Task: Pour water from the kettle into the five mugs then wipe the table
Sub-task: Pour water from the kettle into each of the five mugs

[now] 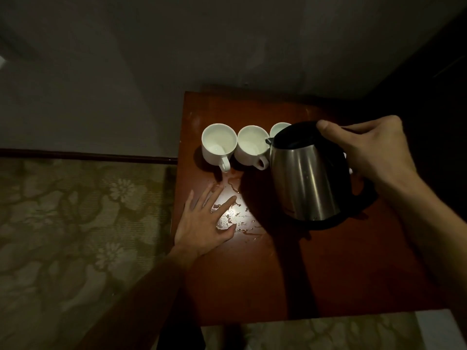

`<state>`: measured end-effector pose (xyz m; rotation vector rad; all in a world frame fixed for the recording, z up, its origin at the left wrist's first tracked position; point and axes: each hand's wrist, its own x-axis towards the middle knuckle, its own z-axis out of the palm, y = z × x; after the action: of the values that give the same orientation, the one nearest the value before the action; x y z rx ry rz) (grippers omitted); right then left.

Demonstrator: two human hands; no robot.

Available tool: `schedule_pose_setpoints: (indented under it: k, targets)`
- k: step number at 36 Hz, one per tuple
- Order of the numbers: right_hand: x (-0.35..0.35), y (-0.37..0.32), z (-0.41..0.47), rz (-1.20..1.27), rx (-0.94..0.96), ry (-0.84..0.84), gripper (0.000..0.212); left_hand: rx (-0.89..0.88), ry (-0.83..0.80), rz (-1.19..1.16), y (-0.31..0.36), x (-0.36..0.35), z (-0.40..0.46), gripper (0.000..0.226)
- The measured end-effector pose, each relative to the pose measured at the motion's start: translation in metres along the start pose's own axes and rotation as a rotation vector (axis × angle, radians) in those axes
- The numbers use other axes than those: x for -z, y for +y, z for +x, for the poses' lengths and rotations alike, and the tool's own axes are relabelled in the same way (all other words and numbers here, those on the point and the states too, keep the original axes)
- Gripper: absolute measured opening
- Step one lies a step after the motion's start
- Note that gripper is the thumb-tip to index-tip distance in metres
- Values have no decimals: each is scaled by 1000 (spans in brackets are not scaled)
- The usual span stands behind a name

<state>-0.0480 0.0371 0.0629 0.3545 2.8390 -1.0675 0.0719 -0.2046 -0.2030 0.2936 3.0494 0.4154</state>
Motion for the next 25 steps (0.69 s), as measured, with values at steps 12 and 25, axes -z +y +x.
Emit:
schedule_pose_setpoints:
  k: [12,25]
  targets:
    - [1,-4,0,9,9,-27,36,0,18,7,0,-1,-1,73]
    - [1,-5,1,-1,1,-14,27,-5,33,6,1,-1,-1,73]
